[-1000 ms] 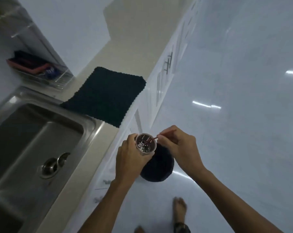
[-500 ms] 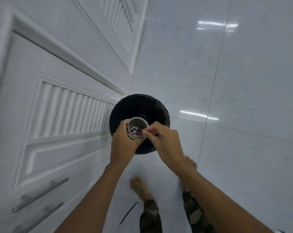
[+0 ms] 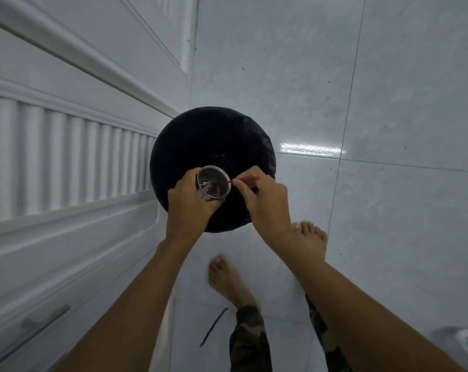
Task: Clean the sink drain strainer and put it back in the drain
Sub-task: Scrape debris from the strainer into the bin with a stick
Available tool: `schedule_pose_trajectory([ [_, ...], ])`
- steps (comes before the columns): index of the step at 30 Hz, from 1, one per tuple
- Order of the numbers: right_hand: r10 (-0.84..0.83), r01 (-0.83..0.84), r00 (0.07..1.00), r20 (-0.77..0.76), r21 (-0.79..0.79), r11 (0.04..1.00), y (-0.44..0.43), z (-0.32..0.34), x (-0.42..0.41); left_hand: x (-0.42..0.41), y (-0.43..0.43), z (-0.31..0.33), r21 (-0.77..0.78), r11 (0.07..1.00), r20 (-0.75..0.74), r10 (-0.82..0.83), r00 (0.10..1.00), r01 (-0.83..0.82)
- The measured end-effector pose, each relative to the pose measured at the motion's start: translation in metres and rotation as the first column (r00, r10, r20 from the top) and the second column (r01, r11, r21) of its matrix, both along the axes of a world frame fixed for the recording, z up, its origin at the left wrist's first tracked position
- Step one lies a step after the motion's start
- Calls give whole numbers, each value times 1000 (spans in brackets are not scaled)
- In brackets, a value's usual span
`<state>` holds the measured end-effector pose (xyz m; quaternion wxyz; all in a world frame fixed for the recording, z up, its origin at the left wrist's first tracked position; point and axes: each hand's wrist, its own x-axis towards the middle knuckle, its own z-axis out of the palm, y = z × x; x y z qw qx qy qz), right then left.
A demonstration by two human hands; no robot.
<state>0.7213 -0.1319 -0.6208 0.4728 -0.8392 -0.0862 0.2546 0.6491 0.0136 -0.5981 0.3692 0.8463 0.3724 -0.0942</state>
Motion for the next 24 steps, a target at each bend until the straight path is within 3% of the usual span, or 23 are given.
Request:
schedule_pose_trajectory([
  [3, -86, 86, 996, 1, -6, 996, 7, -4, 1, -3, 12, -2, 11, 1000, -25, -29, 999, 29],
  [7, 12, -11, 1000, -11, 54, 998, 22, -3, -20, -6, 21, -8, -31, 997, -40, -68, 997, 67],
  [10, -68, 68, 998, -9, -24, 997, 24, -13, -21, -9, 24, -13, -25, 993, -67, -121, 990, 119],
  [15, -74, 74, 997, 0, 29, 997, 40, -14, -33, -13, 30, -19, -17, 981, -86, -193, 977, 192],
  [19, -137, 136, 990, -24, -31, 990, 44, -18, -30, -16, 35, -19, 51, 961, -92, -265, 960, 270],
  [24, -112, 112, 994, 10, 32, 993, 44, -12, -43, -19, 45, -22, 136, 936, -128, -308, 943, 324],
])
